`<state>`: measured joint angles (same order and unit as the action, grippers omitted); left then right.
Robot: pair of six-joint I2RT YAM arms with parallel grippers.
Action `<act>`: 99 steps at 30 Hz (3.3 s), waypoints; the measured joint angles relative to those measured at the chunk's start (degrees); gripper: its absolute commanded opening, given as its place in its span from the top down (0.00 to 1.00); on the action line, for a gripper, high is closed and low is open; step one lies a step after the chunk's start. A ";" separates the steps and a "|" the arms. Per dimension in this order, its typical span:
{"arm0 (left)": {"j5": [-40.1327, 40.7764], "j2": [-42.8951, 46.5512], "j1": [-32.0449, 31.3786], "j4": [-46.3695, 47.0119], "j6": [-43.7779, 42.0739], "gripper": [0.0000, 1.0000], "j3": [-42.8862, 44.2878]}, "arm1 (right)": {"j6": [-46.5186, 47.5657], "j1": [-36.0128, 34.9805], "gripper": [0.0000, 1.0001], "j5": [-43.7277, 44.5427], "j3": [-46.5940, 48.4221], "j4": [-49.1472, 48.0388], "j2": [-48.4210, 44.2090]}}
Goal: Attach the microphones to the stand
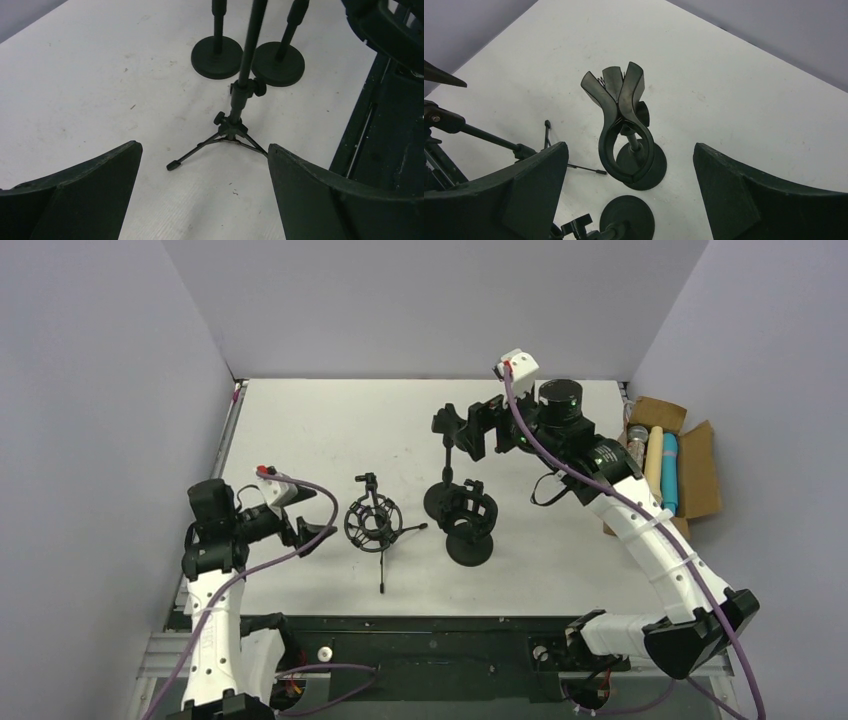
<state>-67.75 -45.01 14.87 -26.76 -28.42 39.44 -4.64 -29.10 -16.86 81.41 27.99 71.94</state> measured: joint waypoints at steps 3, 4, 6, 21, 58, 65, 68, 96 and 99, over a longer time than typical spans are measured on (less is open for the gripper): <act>0.09 1.95 -1.44 -4.70 -4.59 0.04 -1.14 | 1.09 -1.16 0.09 -0.35 1.44 1.03 1.84; 0.31 3.02 -2.32 -5.29 -5.14 0.04 -1.77 | 1.38 -1.60 0.09 -0.35 2.03 1.49 2.51; 1.16 5.60 -4.79 -5.20 -4.59 0.04 -3.30 | 2.16 -2.73 0.10 -0.17 4.13 2.82 4.68; 24.28 13.60 -30.82 26.84 21.66 0.04 -14.67 | 5.77 -4.48 0.86 6.27 7.93 5.35 13.55; 35.58 -3.02 -32.81 68.83 34.82 0.08 -26.82 | -4.76 6.62 0.94 20.35 24.20 -17.51 36.79; 32.28 -7.65 -32.87 75.12 34.38 0.40 -26.84 | -5.14 6.64 0.42 18.99 25.00 -18.53 37.88; 31.30 -9.49 -32.89 76.89 33.29 0.42 -26.80 | -5.86 6.64 0.31 18.14 24.98 -18.71 37.88; 21.59 -22.71 -30.82 71.43 25.14 1.00 -13.25 | -6.78 7.06 0.18 17.44 -1.11 -19.34 8.70; 21.59 -28.28 -27.80 69.35 23.17 1.00 -7.74 | -6.97 7.04 0.18 17.86 -4.07 -19.26 5.88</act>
<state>-46.15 -73.30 -12.93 42.59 -5.26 31.70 -11.62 -22.06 0.99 77.34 8.73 77.82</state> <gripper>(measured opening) 0.087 0.820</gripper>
